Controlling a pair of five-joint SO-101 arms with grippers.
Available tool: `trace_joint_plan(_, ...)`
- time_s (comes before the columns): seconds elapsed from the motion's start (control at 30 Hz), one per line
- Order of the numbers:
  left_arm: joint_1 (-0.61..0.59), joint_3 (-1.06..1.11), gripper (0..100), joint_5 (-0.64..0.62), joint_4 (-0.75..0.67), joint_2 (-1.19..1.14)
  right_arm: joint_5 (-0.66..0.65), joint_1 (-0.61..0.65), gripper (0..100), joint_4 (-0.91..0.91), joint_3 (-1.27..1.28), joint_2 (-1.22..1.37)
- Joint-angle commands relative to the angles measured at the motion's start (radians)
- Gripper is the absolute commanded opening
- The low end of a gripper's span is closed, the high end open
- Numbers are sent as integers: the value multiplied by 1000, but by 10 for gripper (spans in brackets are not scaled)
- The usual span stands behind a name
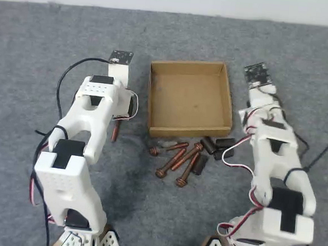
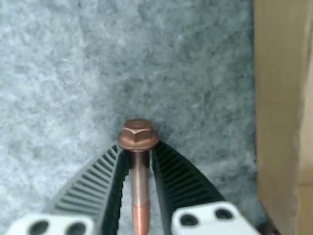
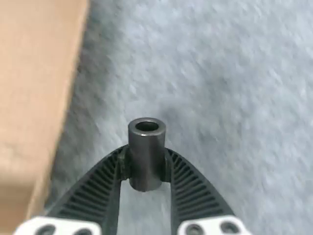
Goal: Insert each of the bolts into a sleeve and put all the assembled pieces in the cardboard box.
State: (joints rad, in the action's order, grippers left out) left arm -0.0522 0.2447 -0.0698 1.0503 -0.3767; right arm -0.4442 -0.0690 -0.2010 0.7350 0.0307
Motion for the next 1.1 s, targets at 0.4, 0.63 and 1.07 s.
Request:
trace_joint_plan(0.4, -5, 1, 10, 8, -14, 61, 41, 156, 6, 926, -12, 255)
trace_joint_plan(0.63, -5, -1, 10, 8, -14, 61, 500, 200, 6, 931, 9, 205)
trace_joint_plan(1.07, -5, 2, 10, 8, -34, 61, 494, 404, 6, 1392, 482, 15)
